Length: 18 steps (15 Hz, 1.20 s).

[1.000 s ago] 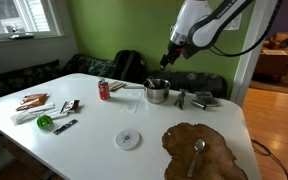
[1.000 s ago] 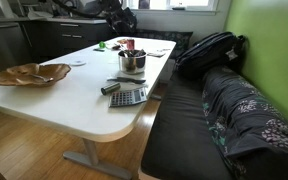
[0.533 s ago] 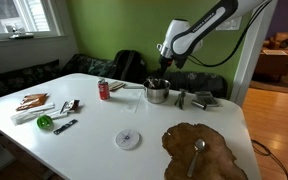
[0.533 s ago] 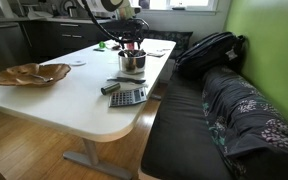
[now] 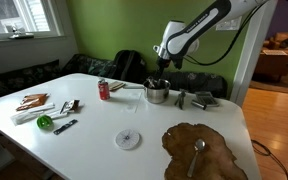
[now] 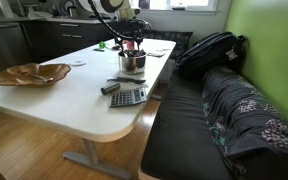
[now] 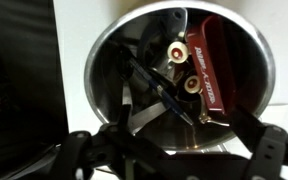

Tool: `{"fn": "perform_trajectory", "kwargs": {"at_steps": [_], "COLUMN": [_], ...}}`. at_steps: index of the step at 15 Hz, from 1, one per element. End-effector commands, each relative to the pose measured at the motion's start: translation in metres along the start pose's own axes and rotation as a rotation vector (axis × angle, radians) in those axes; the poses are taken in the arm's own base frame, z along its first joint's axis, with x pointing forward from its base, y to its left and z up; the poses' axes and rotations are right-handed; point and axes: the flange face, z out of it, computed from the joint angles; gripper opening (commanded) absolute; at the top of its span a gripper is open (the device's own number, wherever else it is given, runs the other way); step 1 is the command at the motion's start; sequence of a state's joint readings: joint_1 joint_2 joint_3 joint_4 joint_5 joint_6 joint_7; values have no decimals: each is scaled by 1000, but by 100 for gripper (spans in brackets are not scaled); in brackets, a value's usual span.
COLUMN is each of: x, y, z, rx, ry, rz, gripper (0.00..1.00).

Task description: Pick up the red trolley from the silver pot and put it on the table

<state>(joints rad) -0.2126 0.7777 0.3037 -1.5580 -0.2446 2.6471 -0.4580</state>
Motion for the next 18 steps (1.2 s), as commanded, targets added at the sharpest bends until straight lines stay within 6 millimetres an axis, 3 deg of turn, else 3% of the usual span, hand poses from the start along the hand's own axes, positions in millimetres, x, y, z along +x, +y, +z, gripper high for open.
{"fn": "perform_trajectory", "kwargs": {"at_steps": [1,3,8,11,12,13,14,15,16,17,18], "x": [-6,-4,-4,-6,-6,-7,-8,-9,-9,-9,-10], "y": [-14,-18,-24,-28,-28,-28,-29,-29,-30,-31,-31], "z": [5,10,21,25,26,27,28,30,30,30,31], "rx": [-30,-55,-96,-91,-90,-90,-86,-83,-74,-69,-72], "ry": [-9,14,71,69,68,63,57,52,50,50,50], "rz": [-104,-124,-138,-140,-138,-137,-134,-135,-135,-136,-137], "gripper": [100,100,73,75,63,59,49,48,65,65,34]}}
